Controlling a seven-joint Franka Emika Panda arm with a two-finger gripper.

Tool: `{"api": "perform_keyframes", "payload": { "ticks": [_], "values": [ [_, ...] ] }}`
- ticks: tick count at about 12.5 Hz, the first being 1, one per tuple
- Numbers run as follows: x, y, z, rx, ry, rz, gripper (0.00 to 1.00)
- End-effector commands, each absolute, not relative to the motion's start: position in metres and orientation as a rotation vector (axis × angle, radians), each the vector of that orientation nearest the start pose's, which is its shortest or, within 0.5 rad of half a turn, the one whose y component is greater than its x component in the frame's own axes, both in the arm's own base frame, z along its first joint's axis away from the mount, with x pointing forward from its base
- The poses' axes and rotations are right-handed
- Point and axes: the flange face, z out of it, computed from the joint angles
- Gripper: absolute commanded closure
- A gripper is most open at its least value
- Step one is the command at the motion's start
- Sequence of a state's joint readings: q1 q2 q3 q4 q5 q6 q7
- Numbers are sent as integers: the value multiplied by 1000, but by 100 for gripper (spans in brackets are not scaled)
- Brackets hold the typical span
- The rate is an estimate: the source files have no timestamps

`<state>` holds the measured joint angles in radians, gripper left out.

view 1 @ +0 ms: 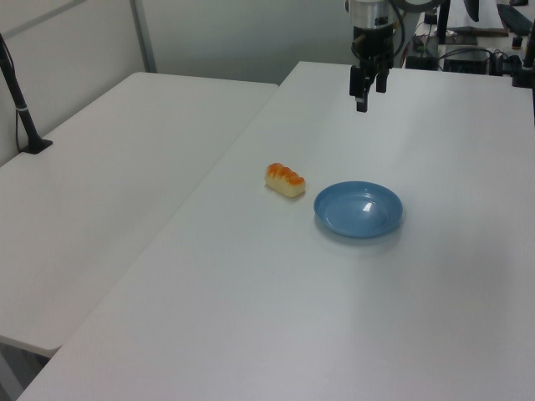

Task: Put the bread on a plate
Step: 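Move the open gripper over the plate down toward the bread roll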

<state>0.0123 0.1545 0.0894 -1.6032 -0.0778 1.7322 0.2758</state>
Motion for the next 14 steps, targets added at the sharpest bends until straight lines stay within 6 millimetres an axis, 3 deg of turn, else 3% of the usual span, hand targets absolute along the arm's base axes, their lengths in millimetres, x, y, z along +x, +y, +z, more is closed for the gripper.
{"api": "perform_keyframes", "payload": {
  "ticks": [1, 4, 7, 9, 11, 14],
  "values": [
    [613, 53, 531, -3172, 231, 27, 0],
    [647, 55, 518, -3136, 252, -50, 0],
    [684, 57, 514, -3079, 393, -214, 0],
    [707, 62, 491, -3027, 491, -344, 0],
    [724, 68, 453, -3052, 532, -426, 0],
    [737, 81, 413, -3097, 563, -512, 0]
  ]
}}
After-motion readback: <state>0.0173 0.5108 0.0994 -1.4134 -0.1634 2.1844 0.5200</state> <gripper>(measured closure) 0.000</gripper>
